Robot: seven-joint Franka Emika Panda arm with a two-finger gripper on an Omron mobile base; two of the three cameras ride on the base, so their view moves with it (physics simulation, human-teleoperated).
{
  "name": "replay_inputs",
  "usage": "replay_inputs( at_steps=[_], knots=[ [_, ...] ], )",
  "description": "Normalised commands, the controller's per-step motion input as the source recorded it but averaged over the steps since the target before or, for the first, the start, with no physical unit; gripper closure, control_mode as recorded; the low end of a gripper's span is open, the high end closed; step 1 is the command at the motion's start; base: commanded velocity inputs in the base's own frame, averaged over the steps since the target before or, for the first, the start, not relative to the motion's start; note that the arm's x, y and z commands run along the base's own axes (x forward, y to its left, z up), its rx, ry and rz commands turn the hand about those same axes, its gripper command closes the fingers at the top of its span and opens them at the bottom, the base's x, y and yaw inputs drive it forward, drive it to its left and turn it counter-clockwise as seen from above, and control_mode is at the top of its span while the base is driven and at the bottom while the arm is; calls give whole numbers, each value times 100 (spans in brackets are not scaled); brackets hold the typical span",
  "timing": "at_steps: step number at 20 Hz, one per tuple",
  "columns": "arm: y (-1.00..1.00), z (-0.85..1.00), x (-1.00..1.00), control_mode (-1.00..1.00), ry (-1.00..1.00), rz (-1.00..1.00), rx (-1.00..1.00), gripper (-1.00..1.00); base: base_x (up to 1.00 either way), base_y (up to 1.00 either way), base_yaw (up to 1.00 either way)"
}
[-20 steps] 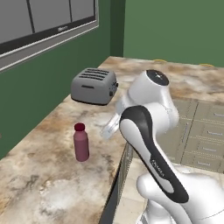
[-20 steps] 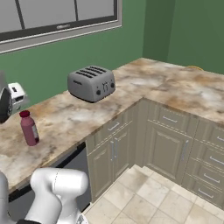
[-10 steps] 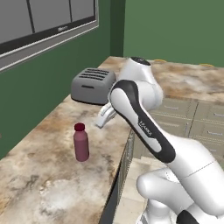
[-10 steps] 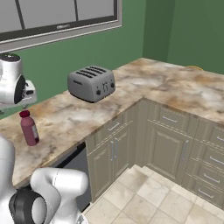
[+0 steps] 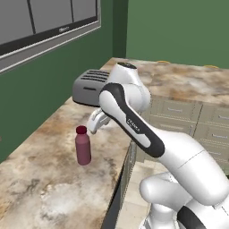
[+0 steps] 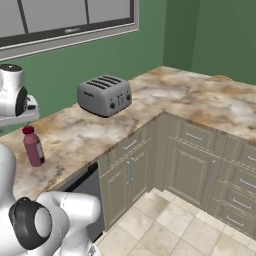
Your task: Move the drinks to the dining counter.
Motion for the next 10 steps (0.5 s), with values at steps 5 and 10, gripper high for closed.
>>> replay_inputs(
  at_steps=[5,10],
  knots=[
    [16,-30,0,-100,-1,0,-2,-100,0,0,0],
    [2,-3,4,-100,0,0,0,-100,0,0,0]
  ],
)
